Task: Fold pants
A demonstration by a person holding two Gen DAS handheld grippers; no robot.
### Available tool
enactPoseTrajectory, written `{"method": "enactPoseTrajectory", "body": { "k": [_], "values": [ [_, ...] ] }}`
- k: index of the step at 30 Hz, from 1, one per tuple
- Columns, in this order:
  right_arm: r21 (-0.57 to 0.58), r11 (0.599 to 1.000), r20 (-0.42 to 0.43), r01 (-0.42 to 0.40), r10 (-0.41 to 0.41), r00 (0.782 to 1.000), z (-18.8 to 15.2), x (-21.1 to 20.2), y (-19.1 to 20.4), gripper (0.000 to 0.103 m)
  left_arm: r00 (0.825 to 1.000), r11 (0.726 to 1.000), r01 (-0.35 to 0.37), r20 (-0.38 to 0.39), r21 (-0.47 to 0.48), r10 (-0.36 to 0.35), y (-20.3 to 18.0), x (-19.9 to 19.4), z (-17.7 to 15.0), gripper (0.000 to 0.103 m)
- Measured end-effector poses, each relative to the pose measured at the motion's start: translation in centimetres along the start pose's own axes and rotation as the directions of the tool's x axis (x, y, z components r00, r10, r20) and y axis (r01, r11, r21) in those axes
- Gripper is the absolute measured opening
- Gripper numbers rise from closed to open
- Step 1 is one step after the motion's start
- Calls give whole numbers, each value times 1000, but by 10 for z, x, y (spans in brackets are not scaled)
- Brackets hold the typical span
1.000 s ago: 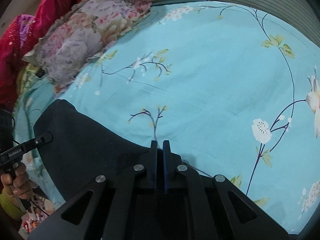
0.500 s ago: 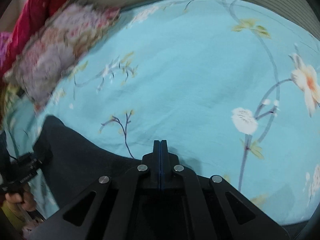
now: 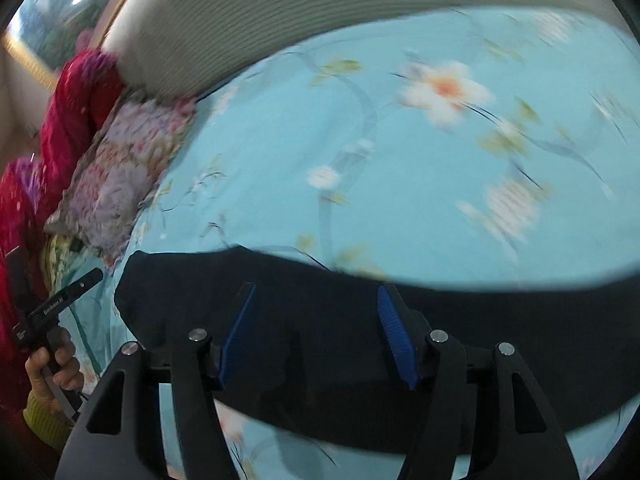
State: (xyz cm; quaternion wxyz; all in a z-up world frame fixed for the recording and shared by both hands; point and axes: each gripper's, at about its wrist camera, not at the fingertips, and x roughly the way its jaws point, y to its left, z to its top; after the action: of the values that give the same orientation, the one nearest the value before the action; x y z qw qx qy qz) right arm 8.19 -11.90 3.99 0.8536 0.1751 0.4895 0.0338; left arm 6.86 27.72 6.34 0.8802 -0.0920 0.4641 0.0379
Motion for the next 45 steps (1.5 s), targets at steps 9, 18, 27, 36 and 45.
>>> {"method": "enactPoseTrajectory", "body": {
  "k": [9,18,27,36,45],
  "values": [
    [226,972,70,69,-87,994,-44,-65,-85,62,981,954,178,-124,242,-151,-129,33,-3,66],
    [348,932,134,97,-152,979,-64,-104,-130,62,936,856,327,-260,401,-235,-235,52,-20,69],
    [453,883,169,119,-216,962,-81,-124,-170,62,894,758,426,-357,494,-270,-321,75,-29,70],
    [546,834,187,74,-208,960,-89,-121,-210,62,807,623,565,-520,542,-280,-404,110,-45,72],
    [558,830,236,-2,-156,959,-82,-111,-226,41,737,551,639,-631,536,-241,-477,151,-55,73]
  ]
}}
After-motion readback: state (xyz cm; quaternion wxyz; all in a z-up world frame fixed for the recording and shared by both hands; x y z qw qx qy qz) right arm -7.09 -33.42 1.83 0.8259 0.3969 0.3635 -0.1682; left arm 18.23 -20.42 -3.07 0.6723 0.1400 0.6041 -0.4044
